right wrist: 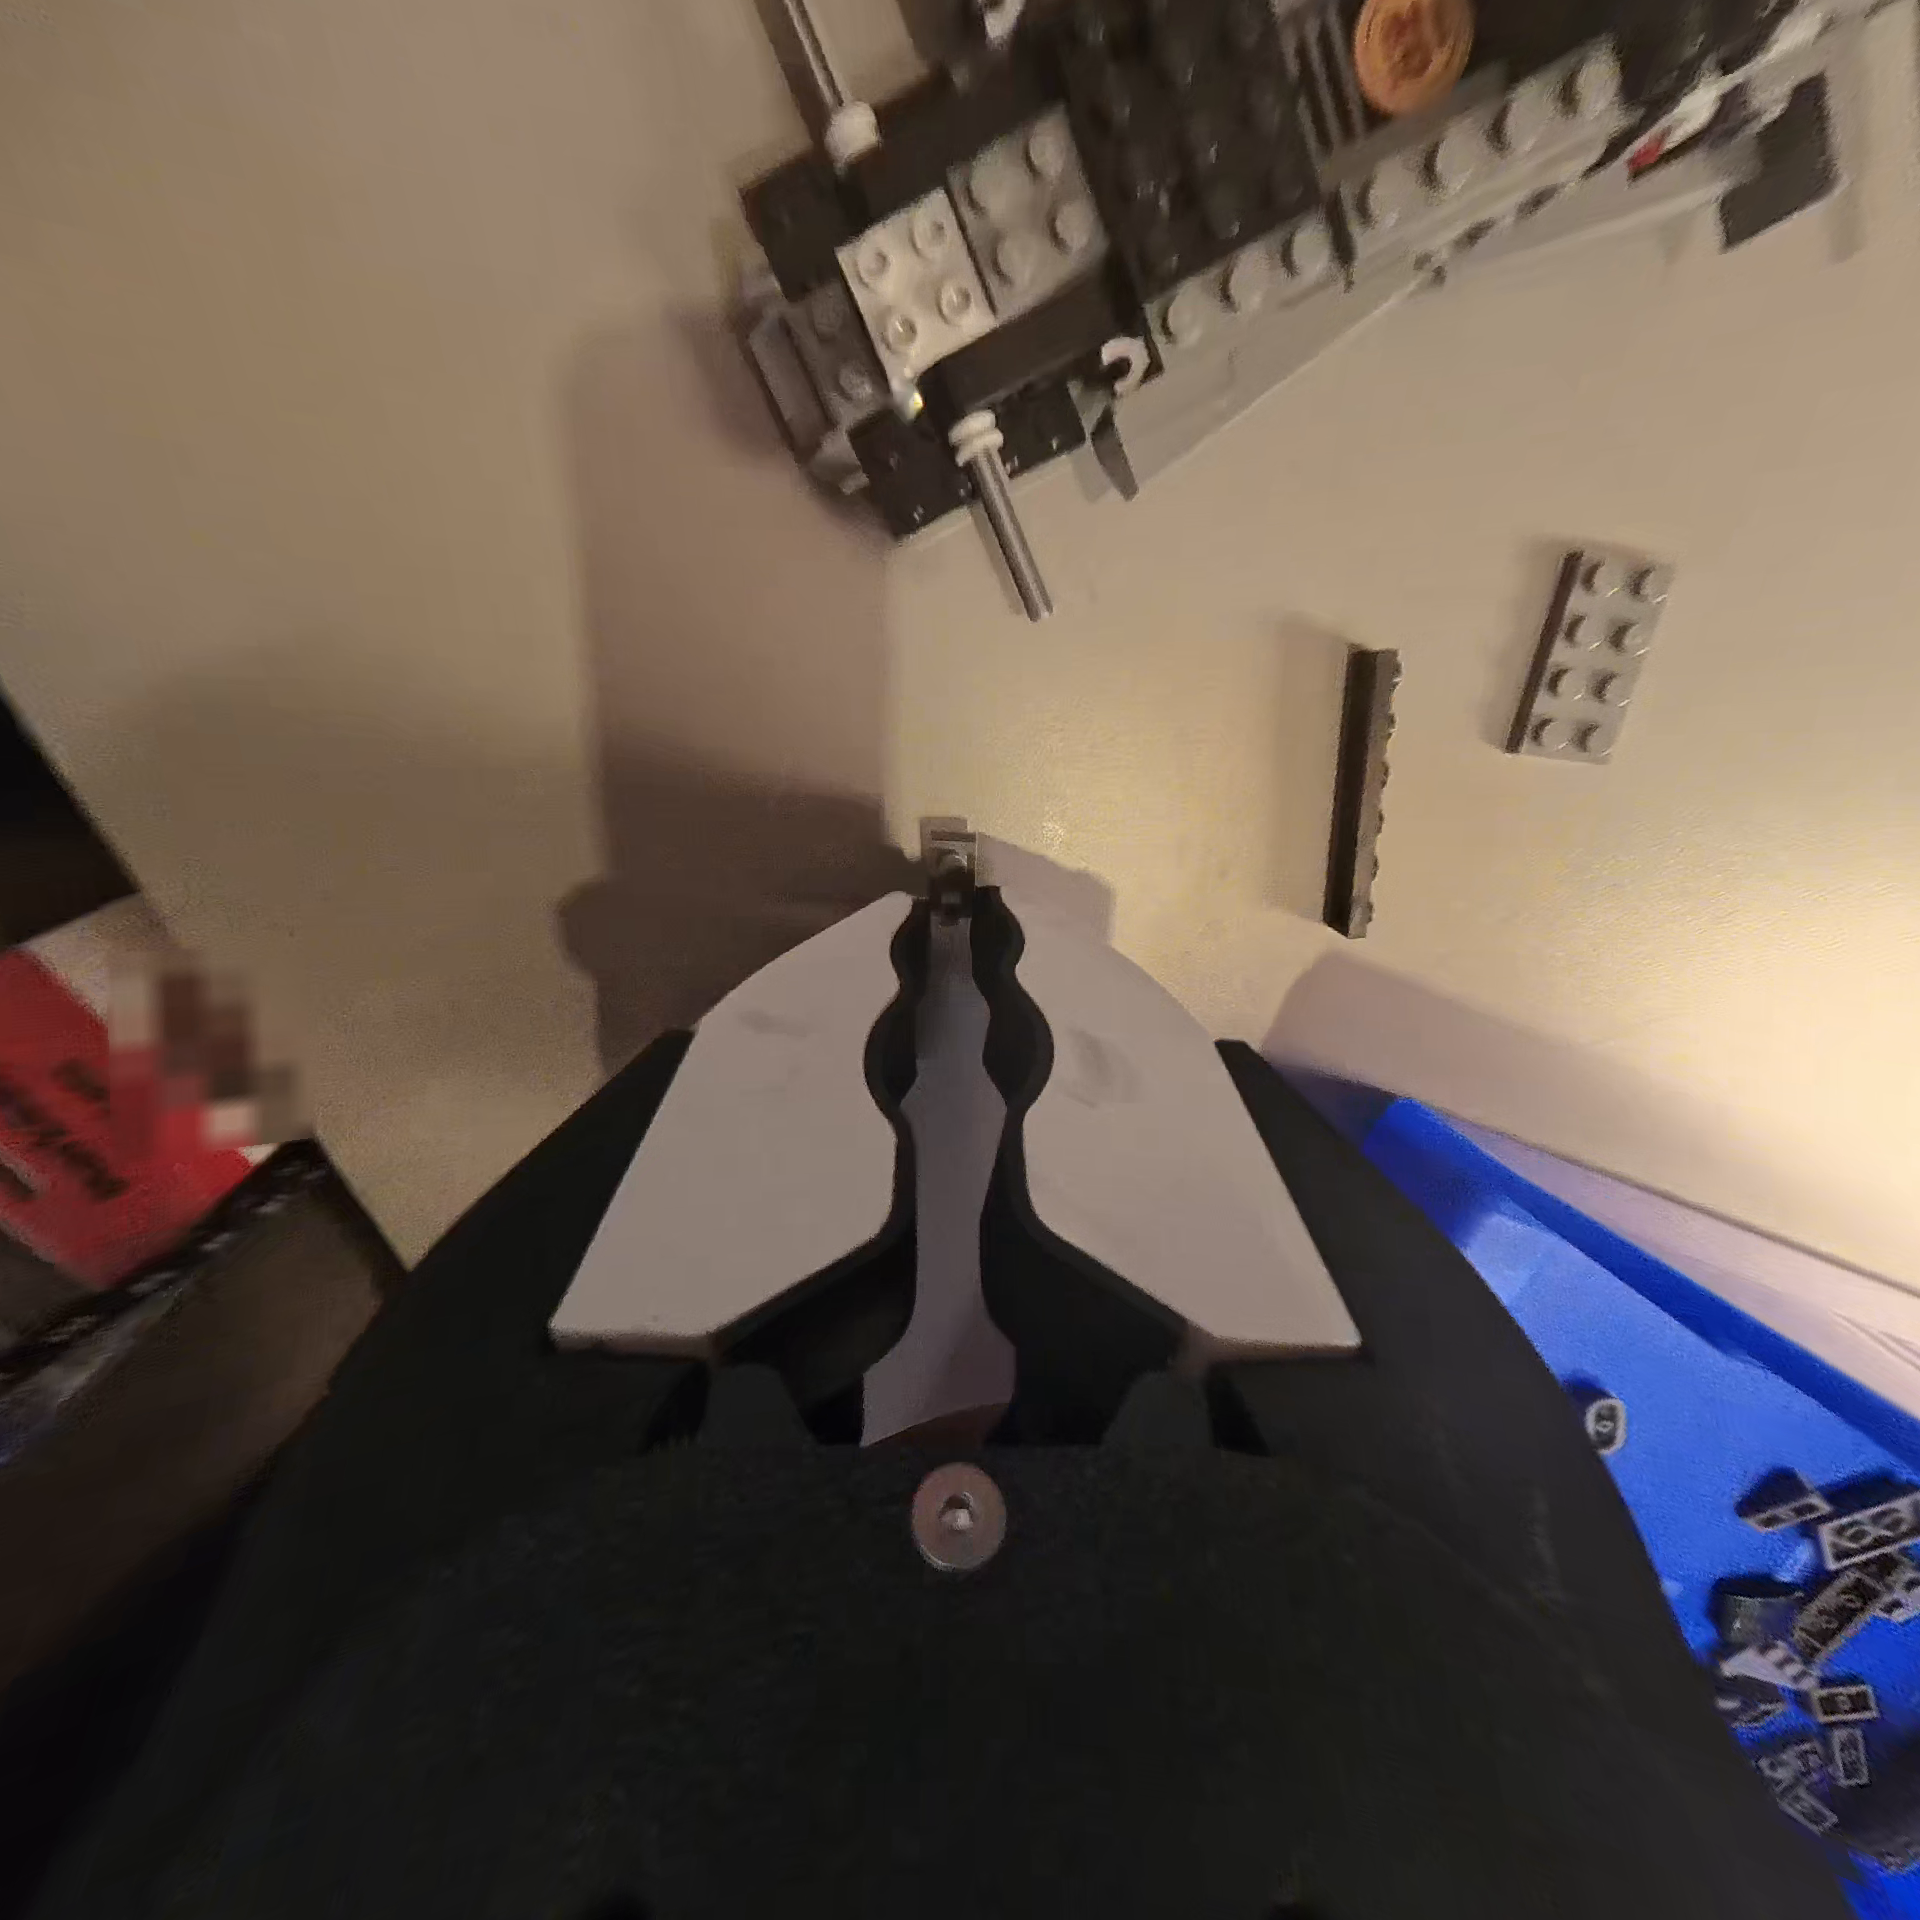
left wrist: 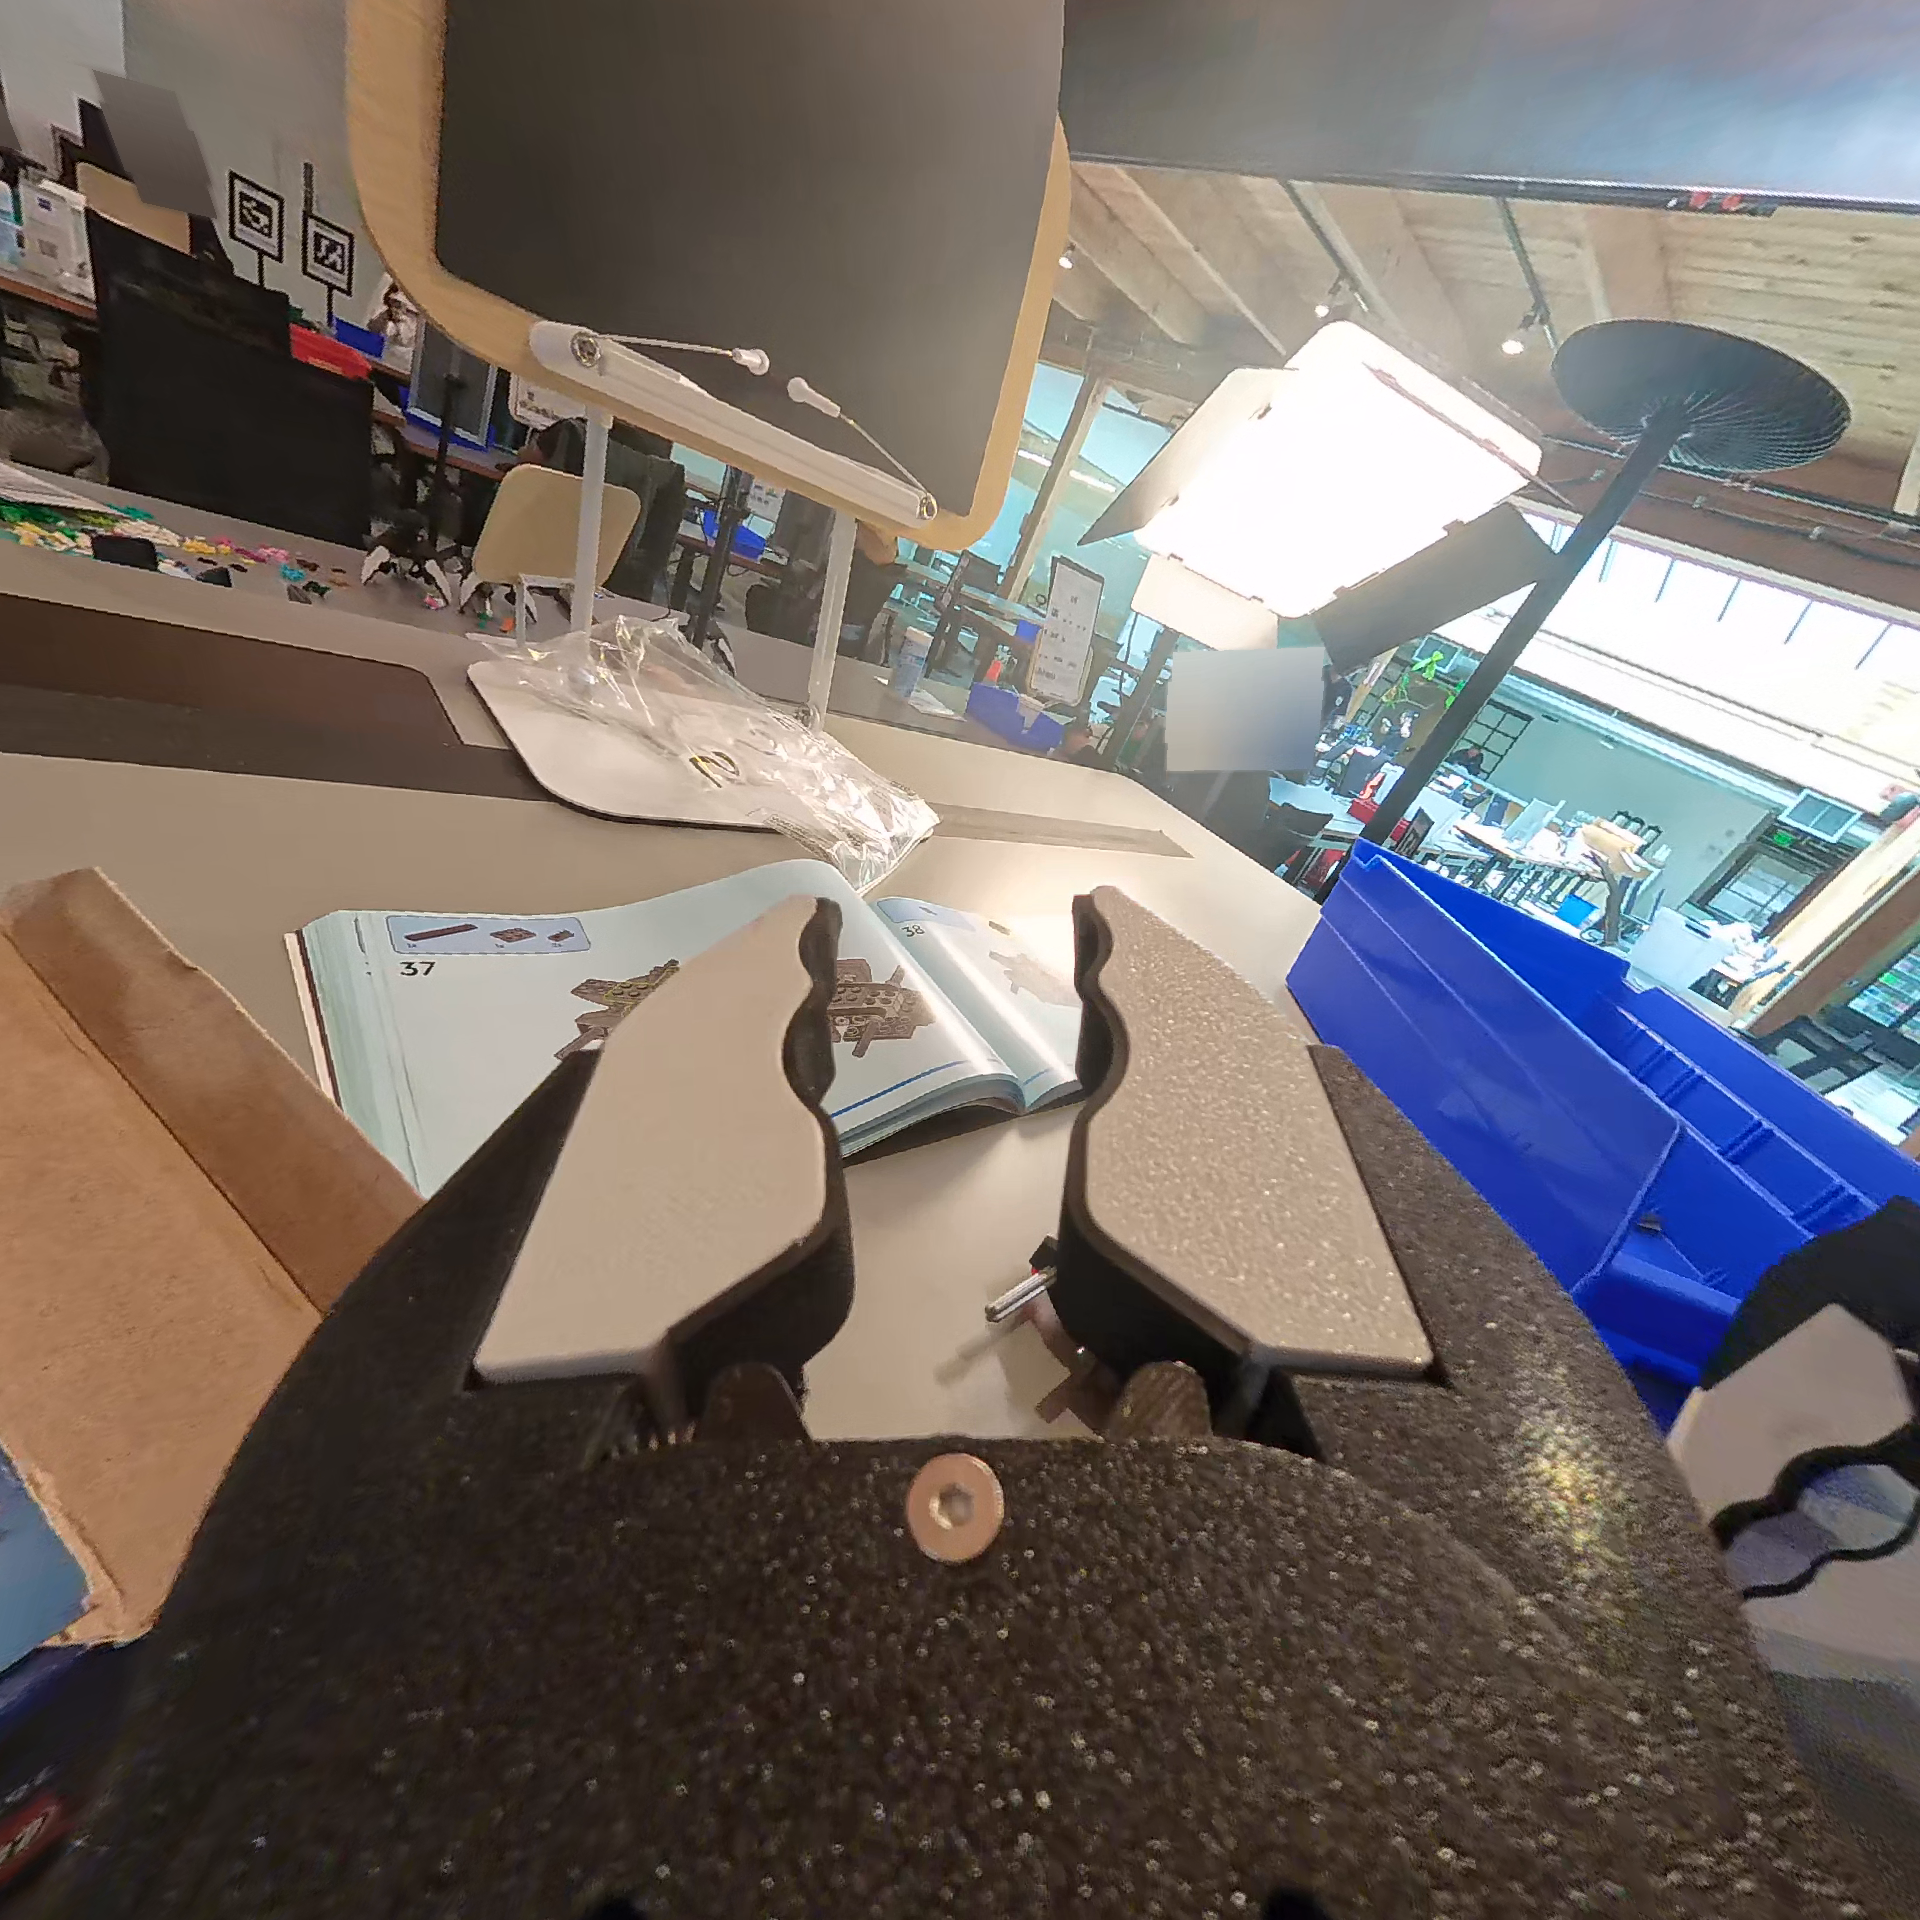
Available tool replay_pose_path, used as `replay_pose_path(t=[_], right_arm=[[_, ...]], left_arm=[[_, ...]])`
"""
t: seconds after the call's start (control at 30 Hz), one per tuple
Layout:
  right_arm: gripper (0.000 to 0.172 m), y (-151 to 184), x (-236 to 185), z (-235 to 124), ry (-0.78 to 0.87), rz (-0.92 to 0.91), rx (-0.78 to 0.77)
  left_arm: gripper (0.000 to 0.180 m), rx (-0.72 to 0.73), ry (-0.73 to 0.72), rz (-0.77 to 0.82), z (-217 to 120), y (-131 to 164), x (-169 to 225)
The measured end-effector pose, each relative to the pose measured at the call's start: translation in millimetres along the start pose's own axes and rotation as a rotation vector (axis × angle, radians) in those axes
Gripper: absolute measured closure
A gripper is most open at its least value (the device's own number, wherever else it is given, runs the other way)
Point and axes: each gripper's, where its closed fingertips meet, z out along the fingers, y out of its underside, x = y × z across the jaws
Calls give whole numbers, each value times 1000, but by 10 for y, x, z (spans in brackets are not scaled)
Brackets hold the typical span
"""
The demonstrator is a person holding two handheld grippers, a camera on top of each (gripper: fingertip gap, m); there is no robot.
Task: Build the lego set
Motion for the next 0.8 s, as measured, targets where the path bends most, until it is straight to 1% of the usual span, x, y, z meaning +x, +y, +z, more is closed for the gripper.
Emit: replay_pose_path(t=[0.03,0.1,0.17,0.23,0.3,0.37,0.47,0.53,0.63,0.7,0.8], right_arm=[[164,-28,-3,14,-4,17,23],[163,-20,-22,25,-27,52,17],[160,-15,-18,20,-16,60,21],[153,-6,-70,9,-38,76,26],[152,-9,-107,-59,-44,95,50],[152,1,-167,-224,-61,107,87],[152,128,-127,-637,-43,115,135],[152,356,138,-952,44,137,131],[153,944,860,-1316,226,220,34],[153,1353,1324,-1411,276,274,-50],[155,1749,1784,-1330,245,220,-151]], left_arm=[[136,0,6,-1,0,1,6],[136,-2,14,-3,-1,4,14],[136,-5,22,-6,0,7,21],[136,-7,32,-10,1,9,30],[136,-9,42,-17,1,10,34],[136,-10,48,-24,0,11,35],[136,-14,57,-28,2,15,42],[136,-19,63,-32,7,20,46],[136,-34,67,-38,22,36,46],[136,-42,68,-38,33,47,47],[136,-49,70,-39,38,54,49]])
